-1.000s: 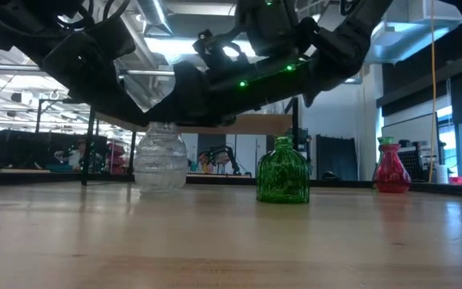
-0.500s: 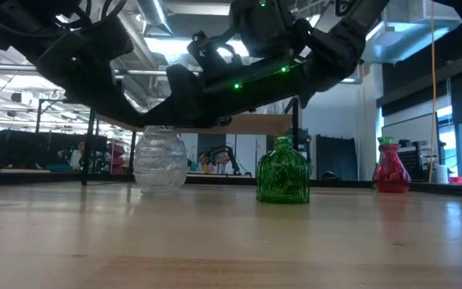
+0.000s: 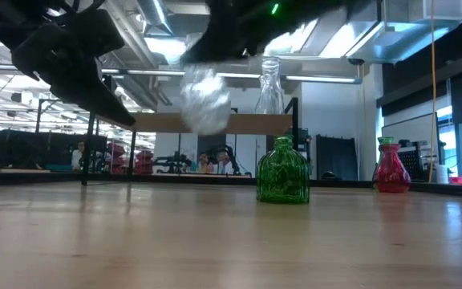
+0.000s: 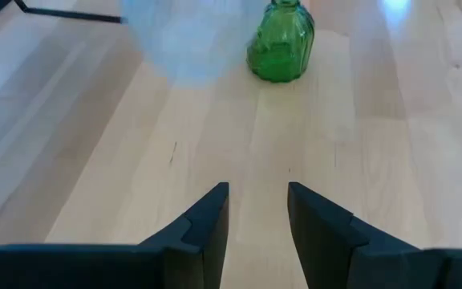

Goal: Sort vases onto shelf
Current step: Put the transparent vase aligned with the other transparent vases on the shelf

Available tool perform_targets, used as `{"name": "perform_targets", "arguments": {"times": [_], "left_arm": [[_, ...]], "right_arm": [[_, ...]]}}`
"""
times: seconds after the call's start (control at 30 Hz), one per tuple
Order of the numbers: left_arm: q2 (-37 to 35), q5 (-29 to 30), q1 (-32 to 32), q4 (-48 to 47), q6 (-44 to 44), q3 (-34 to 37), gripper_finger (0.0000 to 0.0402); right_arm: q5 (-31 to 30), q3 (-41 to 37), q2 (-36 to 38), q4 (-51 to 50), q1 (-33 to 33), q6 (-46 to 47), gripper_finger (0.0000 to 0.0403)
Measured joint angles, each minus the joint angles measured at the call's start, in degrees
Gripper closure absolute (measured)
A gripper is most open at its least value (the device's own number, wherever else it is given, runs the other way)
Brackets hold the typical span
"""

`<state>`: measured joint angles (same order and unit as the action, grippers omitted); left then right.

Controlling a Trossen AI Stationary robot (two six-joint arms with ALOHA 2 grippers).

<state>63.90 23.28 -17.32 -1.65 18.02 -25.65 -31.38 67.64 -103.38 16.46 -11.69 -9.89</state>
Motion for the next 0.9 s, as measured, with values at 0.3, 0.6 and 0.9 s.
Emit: {"name": "perform_targets", "arguments": {"times": [0.3, 0.6, 0.9], "left_arm": [[0.0, 0.03, 0.02, -0.04, 1.45, 0.0, 0.028], [0.02, 1.9, 0.04, 0.45, 1.38, 0.0, 0.028], [0.02, 2.39, 0.04, 0.37, 1.36, 0.0, 0.028]], "right_arm": [[-9.25, -4.86, 11.05, -2.72, -0.19, 0.99, 0.027], [-14.15, -11.57, 17.32, 2.87, 4.31, 5.29, 0.0268], [-14.47, -11.61, 17.32, 0.93, 9.61, 8.33, 0.0268]]}}
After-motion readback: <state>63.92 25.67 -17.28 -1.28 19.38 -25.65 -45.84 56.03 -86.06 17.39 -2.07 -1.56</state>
